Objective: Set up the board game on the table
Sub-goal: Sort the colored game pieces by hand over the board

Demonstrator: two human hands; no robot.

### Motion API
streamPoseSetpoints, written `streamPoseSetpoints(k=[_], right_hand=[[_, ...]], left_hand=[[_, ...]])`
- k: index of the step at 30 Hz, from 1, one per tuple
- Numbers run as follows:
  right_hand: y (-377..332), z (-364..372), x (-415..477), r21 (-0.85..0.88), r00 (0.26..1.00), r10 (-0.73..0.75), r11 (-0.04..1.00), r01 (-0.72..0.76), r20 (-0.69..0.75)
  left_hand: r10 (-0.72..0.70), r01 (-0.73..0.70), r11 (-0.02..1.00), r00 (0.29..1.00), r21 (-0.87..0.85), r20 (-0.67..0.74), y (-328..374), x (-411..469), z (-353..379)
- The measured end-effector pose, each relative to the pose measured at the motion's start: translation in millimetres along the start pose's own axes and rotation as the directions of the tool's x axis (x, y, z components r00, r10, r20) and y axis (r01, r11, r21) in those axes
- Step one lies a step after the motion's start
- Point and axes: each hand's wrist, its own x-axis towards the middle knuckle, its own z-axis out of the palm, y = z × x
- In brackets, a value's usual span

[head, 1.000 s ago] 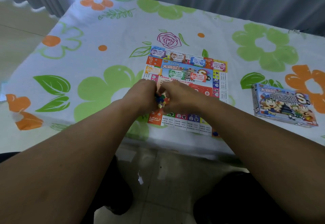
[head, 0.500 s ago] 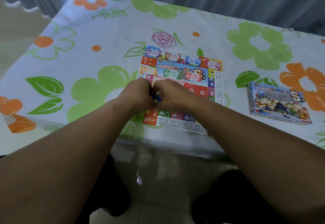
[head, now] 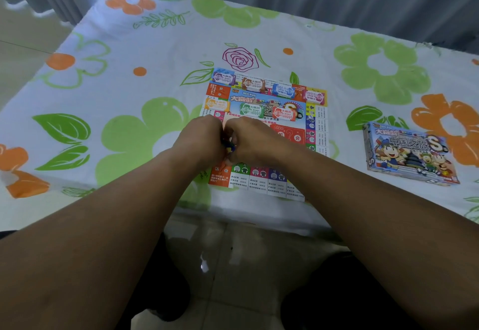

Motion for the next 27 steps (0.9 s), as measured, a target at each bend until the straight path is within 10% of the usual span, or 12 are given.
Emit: streamPoseSetpoints(k=[27], right_hand=[[-1.0, 6.2, 12.9, 0.041, 0.996, 0.087, 0.995, -0.086, -0.028]], left_hand=[[-0.106, 0.108, 0.985, 0.994, -0.134, 0.024, -0.8, 3.6, 3.6]])
